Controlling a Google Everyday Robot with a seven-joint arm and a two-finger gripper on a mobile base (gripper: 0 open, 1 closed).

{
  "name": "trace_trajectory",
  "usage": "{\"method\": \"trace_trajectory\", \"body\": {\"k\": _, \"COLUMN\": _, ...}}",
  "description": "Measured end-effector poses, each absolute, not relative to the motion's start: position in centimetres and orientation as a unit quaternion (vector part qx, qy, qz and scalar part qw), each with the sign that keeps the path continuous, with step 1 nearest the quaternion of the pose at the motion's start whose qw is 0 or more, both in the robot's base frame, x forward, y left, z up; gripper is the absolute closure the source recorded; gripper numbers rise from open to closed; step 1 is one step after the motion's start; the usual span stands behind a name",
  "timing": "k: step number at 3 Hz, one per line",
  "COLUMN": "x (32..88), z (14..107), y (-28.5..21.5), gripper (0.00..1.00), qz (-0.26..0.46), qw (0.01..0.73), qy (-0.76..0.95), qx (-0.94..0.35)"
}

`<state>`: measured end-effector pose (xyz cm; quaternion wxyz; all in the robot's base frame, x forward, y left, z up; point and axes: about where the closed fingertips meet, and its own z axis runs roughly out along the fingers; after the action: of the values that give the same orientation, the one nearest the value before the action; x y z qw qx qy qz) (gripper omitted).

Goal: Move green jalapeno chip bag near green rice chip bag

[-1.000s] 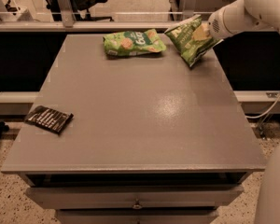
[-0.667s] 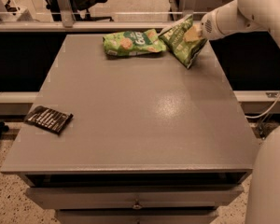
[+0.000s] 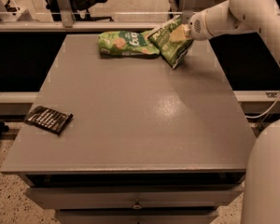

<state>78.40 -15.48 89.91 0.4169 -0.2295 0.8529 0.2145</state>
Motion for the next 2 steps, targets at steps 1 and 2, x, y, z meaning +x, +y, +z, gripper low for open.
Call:
{"method": "trace_trajectory", "body": {"k": 1, "x": 78.1, "z": 90.1, "y": -14.7, "gripper": 0.06, "qz": 0.231, "qw": 0.417, "qy": 0.848, "qx": -0.232}}
{"method": "trace_trajectory", "body": {"k": 2, "x": 77.5, "z": 90.8, "y": -15.8, "gripper": 0.00, "qz": 0.235, "qw": 0.430, "qy": 0.842, "qx": -0.227}}
